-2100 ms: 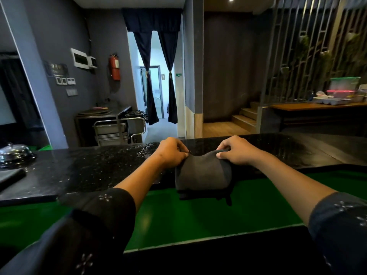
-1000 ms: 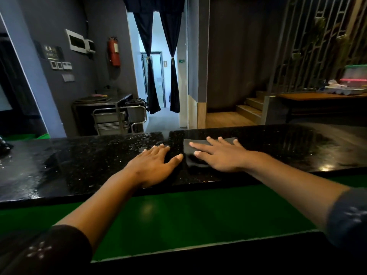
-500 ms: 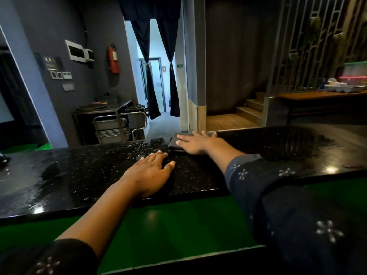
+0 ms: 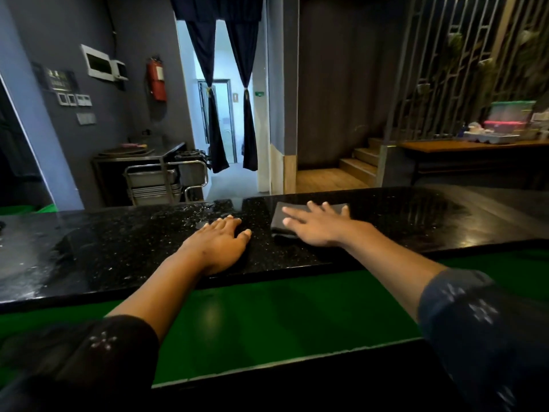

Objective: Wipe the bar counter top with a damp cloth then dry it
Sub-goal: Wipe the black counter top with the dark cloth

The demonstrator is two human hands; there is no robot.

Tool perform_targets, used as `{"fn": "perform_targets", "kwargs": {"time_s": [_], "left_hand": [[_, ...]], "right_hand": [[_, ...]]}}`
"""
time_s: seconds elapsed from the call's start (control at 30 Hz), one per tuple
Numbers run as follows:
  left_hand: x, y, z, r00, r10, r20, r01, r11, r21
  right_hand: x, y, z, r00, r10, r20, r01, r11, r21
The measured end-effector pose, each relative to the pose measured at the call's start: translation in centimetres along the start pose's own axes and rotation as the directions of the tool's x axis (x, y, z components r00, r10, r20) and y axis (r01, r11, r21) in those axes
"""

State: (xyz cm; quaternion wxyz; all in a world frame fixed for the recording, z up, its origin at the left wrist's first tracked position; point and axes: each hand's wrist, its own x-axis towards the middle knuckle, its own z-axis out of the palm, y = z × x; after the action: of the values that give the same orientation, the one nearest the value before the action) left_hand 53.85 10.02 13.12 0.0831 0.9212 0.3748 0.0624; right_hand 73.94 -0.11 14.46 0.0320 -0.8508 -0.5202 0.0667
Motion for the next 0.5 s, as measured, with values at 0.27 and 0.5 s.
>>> {"fn": "perform_targets", "kwargs": {"time_s": [0.27,0.5], "left_hand": [[-0.3,-0.5,0.0,0.999,0.026,0.041,-0.026,1.0,0.016],[0.6,0.1,0.3,1.0,-0.004,-0.008,0.004,0.998,0.068]], "right_hand": [[-6.8,8.8,-0.6,0.989,0.144,-0.033,-0.145,0.989,-0.021],[-5.6,6.0,-0.6,0.957,0.284,-0.057,-0.284,0.959,-0.002]]}}
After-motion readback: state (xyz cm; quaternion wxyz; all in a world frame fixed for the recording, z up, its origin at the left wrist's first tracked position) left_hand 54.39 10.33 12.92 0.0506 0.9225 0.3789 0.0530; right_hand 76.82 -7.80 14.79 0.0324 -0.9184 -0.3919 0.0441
